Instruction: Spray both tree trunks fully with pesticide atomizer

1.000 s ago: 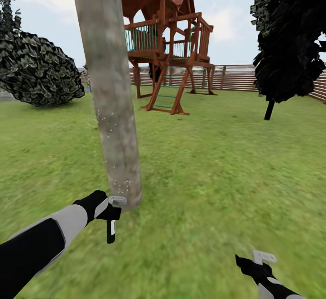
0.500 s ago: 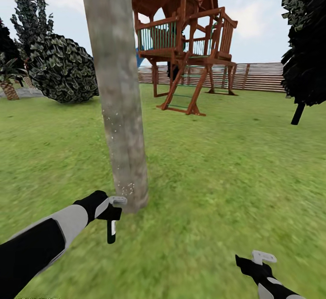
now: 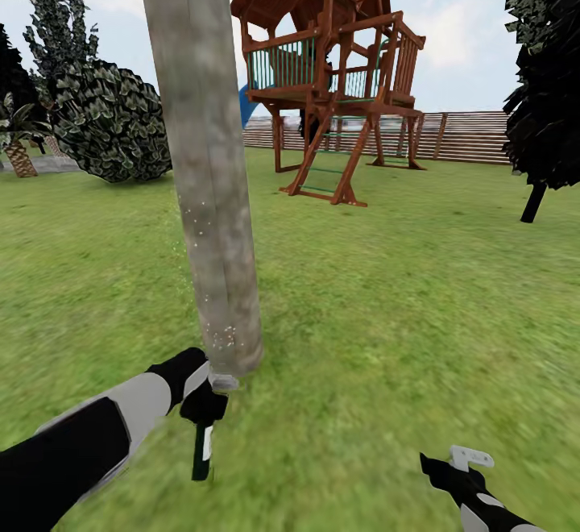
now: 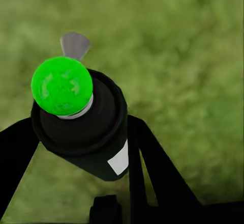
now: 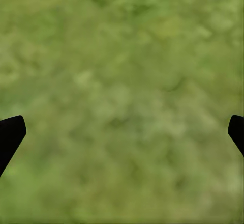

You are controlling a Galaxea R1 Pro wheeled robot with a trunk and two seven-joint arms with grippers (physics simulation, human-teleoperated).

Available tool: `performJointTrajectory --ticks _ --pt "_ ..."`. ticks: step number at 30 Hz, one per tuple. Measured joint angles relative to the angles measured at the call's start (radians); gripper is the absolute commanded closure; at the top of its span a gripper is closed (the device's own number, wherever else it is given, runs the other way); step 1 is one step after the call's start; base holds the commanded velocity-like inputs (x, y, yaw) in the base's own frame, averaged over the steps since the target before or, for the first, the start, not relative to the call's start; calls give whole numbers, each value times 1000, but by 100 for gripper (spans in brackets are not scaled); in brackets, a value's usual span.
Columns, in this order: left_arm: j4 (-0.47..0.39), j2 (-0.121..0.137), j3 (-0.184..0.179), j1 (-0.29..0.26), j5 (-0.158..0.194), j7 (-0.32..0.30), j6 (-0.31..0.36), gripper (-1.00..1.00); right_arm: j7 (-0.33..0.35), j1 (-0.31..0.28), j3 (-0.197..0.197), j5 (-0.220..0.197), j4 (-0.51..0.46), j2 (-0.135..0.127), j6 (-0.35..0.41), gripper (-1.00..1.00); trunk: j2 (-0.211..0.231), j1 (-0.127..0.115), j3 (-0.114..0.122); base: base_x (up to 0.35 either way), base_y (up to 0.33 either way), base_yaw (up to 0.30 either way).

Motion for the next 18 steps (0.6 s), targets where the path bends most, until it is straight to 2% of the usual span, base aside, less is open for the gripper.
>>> performJointTrajectory --ticks 3,5,7,10,18 --pt "3 45 1 -53 3 0 10 100 0 0 0 0 0 0 0 -100 0 0 0 0 0 0" --pt "4 56 3 -105 4 0 37 100 0 0 0 0 0 0 0 -100 0 0 0 0 0 0" --pt "3 61 6 -164 7 0 82 100 0 0 0 0 0 0 0 -100 0 0 0 0 0 0" --pt "2 61 7 -215 7 0 93 100 0 0 0 0 0 0 0 -100 0 0 0 0 0 0" --pt "2 61 7 -296 8 0 97 100 0 0 0 0 0 0 0 -100 0 0 0 0 0 0"
